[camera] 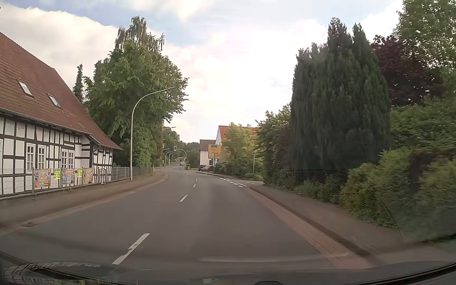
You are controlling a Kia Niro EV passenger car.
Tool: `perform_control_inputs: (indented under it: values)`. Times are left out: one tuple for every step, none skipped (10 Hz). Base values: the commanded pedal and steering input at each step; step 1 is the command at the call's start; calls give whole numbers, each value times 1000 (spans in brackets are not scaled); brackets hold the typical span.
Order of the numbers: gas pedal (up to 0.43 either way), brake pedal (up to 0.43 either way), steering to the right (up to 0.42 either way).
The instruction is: Follow the waypoints while adhering to traffic rules and regulations
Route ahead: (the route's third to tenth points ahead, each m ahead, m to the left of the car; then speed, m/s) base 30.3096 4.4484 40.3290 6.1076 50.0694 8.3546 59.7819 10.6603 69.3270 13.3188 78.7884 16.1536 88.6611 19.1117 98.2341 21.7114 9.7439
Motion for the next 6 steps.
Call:
perform_control_inputs:
  values:
    - [248,0,-55]
    - [248,0,-48]
    - [248,0,-41]
    - [248,0,-37]
    - [260,0,-32]
    - [268,0,-28]
